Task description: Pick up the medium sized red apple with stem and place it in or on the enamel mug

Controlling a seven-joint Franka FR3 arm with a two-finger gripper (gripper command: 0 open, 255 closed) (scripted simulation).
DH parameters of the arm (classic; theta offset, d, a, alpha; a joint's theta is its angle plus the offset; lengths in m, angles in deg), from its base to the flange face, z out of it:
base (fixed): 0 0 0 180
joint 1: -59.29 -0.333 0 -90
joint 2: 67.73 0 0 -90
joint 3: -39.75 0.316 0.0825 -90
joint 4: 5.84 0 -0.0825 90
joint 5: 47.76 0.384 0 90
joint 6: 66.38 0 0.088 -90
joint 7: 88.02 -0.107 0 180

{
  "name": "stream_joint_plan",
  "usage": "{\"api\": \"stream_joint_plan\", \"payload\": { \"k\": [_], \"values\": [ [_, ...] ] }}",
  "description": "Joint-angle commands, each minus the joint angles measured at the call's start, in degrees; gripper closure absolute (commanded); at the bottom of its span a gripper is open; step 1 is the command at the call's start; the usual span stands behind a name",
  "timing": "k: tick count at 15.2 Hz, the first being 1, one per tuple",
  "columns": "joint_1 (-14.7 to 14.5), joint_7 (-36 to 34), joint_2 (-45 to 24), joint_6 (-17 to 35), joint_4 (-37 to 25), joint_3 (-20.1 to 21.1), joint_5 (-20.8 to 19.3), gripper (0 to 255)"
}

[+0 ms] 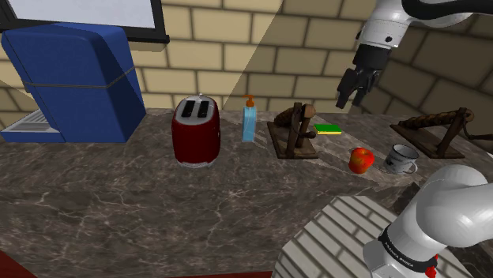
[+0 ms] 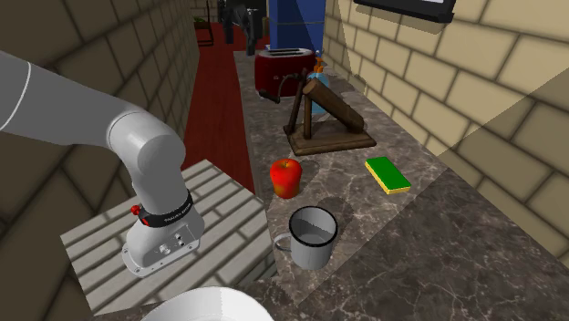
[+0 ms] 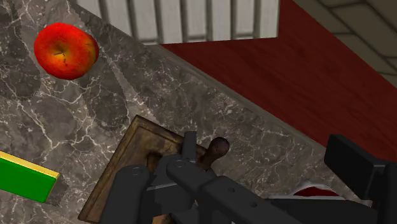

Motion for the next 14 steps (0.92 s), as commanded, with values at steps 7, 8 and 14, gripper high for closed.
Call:
{"api": "stream_joint_plan", "payload": {
  "k": [7,8,14],
  "values": [
    [2.64,6.67,4.00,4.96,9.14,-5.16,-5.51,0],
    [3.16,7.79,4.46,5.86,10.47,-6.12,-6.51,0],
    [6.70,14.64,5.60,11.89,17.23,-12.43,-13.00,0]
  ]
}}
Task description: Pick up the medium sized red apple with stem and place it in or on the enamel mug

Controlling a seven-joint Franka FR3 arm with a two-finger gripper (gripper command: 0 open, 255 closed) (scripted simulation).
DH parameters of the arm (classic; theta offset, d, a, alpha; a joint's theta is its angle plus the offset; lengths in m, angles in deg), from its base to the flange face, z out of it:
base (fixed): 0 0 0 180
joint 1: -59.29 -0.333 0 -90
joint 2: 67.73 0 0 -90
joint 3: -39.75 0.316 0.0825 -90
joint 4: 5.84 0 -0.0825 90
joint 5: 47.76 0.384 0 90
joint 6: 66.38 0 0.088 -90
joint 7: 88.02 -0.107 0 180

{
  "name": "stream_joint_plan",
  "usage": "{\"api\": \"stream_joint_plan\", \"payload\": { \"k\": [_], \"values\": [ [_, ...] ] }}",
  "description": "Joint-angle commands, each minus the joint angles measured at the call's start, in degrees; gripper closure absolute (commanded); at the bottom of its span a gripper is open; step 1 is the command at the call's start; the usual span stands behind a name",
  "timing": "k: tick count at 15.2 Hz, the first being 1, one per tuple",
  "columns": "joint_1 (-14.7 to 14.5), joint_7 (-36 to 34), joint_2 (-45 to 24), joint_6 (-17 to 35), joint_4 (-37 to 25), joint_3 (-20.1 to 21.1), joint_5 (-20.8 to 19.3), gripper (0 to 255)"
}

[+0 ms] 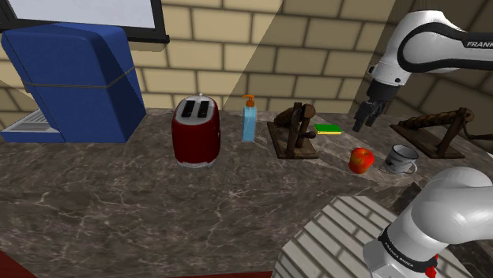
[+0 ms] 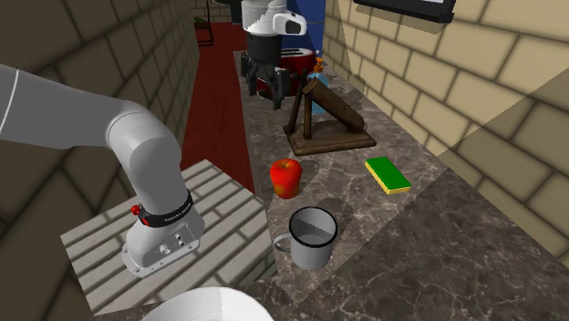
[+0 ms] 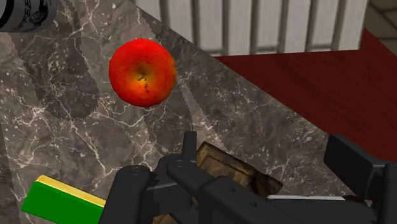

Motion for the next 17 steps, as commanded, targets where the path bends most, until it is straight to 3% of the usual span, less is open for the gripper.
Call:
{"api": "stream_joint_plan", "payload": {
  "k": [1,9,17],
  "values": [
    [1.25,2.39,-0.07,2.10,1.74,-2.27,-2.31,0],
    [5.83,11.20,-4.27,12.24,6.25,-12.02,-10.90,0],
    [6.11,11.07,-6.57,19.03,10.79,-13.90,-12.37,0]
  ]
}}
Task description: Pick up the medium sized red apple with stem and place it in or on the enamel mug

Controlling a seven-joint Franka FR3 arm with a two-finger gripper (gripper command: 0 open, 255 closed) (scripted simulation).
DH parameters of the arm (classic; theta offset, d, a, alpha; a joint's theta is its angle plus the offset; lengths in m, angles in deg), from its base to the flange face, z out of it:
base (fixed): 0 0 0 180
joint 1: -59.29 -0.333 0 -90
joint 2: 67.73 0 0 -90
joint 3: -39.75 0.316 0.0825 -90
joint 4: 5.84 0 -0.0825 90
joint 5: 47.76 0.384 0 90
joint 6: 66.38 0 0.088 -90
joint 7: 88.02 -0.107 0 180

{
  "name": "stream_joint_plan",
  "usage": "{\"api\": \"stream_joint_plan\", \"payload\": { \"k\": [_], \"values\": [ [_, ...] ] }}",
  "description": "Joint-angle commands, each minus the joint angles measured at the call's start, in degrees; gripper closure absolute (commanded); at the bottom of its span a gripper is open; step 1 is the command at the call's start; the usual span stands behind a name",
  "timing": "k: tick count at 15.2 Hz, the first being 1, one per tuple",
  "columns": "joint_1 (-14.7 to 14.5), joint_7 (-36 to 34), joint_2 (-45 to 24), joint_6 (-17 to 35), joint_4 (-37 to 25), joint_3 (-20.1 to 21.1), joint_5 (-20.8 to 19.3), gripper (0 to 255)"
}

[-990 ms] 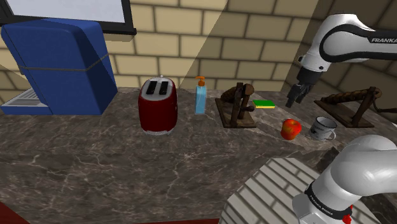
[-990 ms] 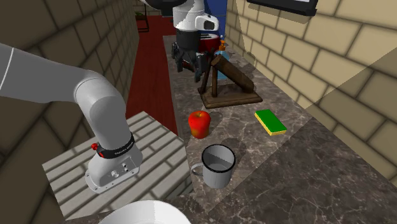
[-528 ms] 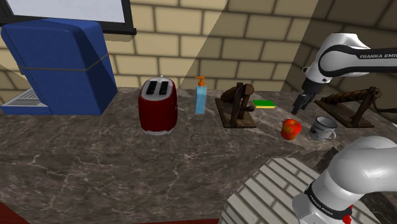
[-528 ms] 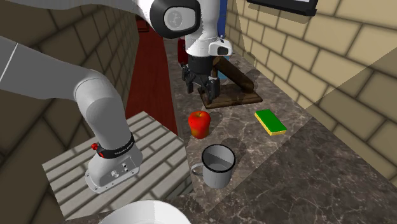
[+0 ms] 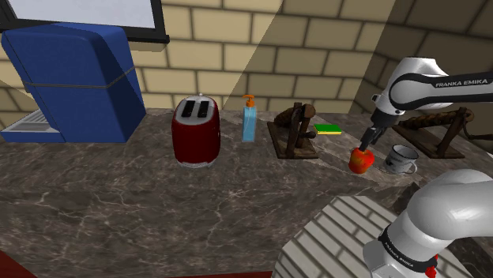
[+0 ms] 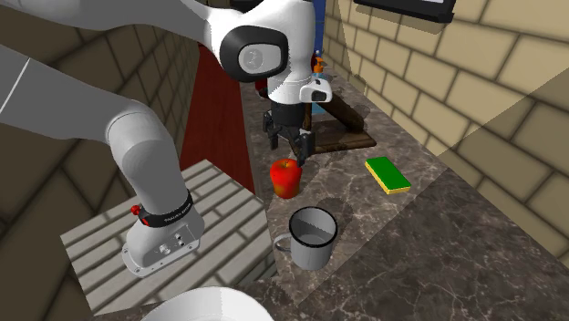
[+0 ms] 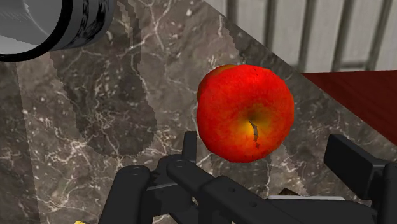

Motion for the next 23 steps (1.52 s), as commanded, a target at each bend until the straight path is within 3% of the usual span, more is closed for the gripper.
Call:
{"api": "stream_joint_plan", "payload": {
  "k": [1,7,8,17,23],
  "values": [
    [0.02,0.01,-0.29,0.72,0.41,-0.21,-0.16,0],
    [0.02,0.01,-0.29,0.71,0.40,-0.21,-0.16,0],
    [0.02,0.01,-0.29,0.71,0.40,-0.21,-0.16,255],
    [0.02,0.01,-0.30,0.73,0.40,-0.21,-0.16,255],
    [-0.27,-0.07,1.66,-4.70,-3.09,1.44,1.11,255]
  ]
}}
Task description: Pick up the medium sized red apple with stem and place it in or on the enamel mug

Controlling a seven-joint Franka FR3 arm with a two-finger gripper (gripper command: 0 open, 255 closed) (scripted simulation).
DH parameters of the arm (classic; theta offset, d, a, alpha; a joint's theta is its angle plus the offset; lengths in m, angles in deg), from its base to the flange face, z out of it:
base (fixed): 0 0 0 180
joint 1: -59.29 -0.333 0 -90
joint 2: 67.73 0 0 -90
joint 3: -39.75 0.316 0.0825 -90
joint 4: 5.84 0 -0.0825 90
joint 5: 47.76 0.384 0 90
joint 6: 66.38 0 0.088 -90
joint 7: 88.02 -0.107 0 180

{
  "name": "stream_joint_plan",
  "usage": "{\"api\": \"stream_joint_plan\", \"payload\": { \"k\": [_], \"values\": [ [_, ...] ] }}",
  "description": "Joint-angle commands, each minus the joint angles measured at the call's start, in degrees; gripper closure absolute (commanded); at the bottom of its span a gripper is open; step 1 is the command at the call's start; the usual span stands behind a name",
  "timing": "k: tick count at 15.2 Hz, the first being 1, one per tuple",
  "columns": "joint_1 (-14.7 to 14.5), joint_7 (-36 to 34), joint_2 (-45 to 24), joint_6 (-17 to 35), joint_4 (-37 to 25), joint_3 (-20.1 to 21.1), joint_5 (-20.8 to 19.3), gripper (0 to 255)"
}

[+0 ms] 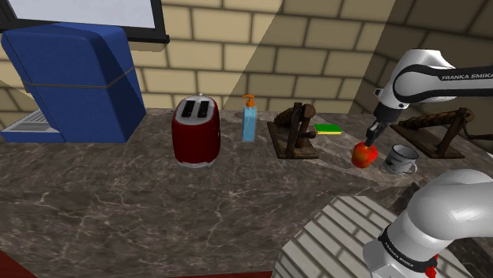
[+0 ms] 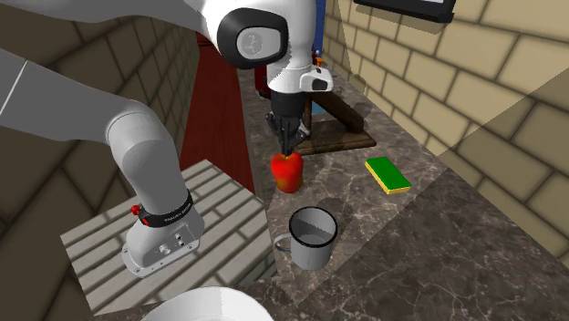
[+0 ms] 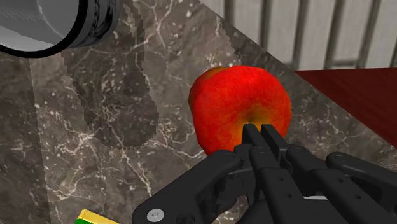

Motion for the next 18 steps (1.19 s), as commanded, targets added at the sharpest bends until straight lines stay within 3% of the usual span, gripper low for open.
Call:
{"api": "stream_joint_plan", "payload": {
  "k": [1,18],
  "values": [
    [-0.12,0.03,0.43,-1.71,-1.28,0.46,0.40,255],
    [-1.36,0.04,1.79,-15.07,-13.29,4.15,3.58,255]
  ]
}}
